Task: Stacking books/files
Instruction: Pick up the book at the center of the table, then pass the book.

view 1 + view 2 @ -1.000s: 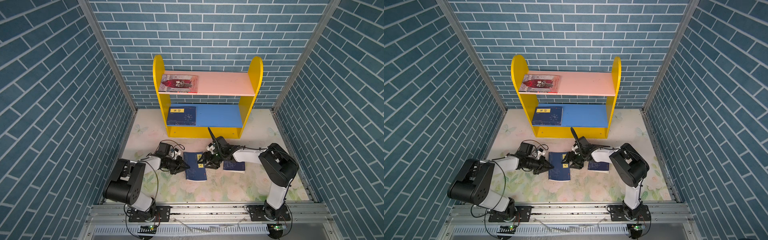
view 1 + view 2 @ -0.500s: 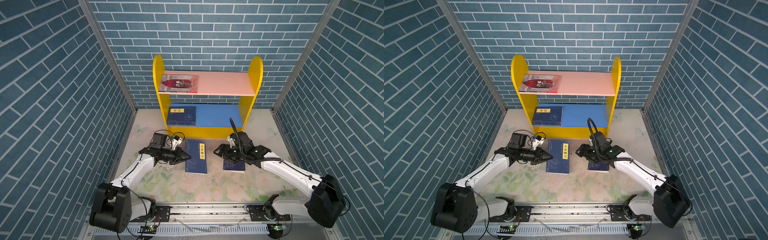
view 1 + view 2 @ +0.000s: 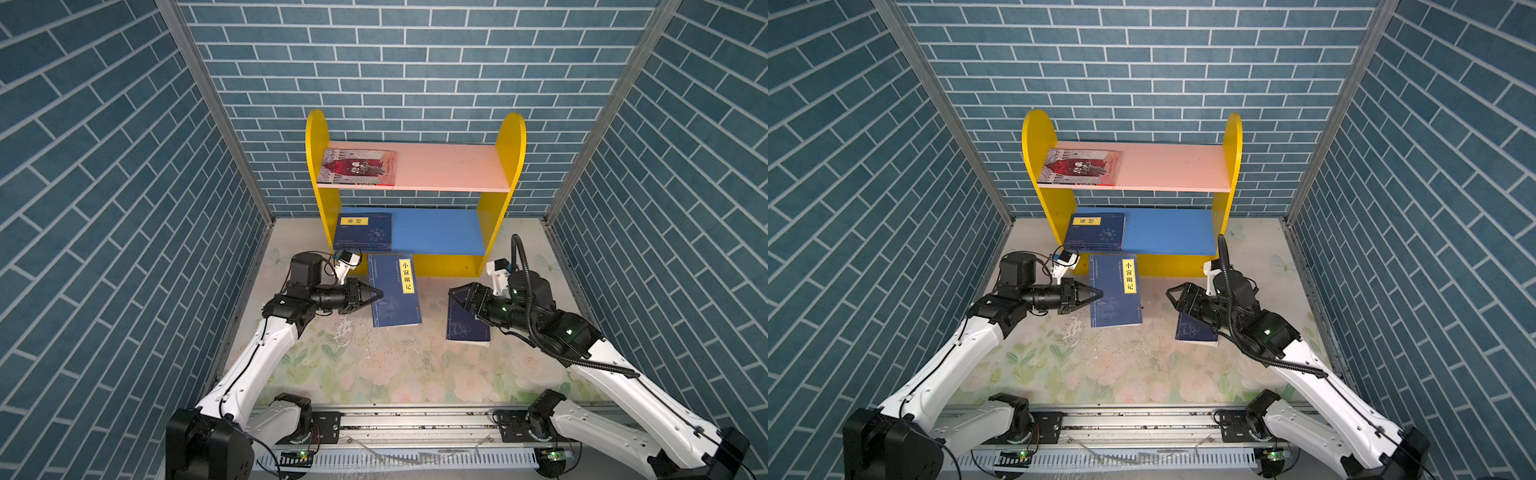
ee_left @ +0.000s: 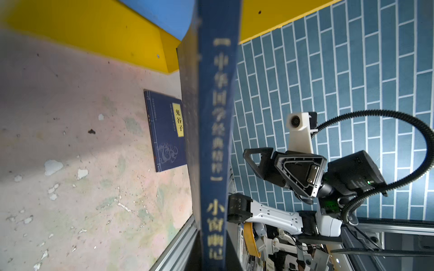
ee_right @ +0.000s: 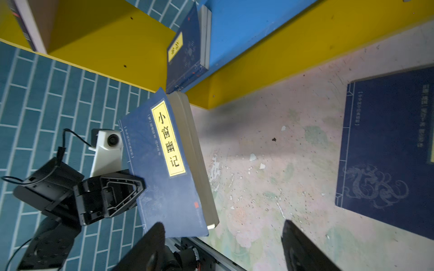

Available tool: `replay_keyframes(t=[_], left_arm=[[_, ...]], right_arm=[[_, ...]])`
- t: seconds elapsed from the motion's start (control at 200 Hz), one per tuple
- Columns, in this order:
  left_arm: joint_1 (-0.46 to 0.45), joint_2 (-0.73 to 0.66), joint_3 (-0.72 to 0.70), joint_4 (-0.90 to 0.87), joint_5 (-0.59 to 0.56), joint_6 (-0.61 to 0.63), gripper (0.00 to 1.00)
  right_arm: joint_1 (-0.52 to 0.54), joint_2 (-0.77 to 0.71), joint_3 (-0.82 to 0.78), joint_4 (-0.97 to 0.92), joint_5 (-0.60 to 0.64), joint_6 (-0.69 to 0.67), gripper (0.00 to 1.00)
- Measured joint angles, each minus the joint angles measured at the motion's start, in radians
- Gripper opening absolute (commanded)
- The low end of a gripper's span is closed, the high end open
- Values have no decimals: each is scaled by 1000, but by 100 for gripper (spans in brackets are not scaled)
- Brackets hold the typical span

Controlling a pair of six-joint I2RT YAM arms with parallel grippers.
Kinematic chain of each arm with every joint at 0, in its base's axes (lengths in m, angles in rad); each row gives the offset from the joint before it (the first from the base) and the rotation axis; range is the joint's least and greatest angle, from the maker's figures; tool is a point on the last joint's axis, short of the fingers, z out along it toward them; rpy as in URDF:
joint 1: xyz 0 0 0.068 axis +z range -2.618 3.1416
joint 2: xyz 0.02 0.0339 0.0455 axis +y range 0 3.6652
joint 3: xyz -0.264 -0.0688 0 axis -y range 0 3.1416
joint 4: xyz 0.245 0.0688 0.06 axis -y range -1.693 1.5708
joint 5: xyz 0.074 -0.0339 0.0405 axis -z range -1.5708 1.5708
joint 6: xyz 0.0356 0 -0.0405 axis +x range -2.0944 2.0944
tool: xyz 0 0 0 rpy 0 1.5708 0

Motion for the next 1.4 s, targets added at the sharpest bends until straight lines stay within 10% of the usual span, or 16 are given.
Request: replay_keyframes(t=[0.495,1.4], left_arm=[[13,43,44,241,-267,-335,0],[23,106,44,403,-320,-524,0]], right_arm=[[159,232,-18,386,-8,104,85],[219,589,72,931,61,230,83]])
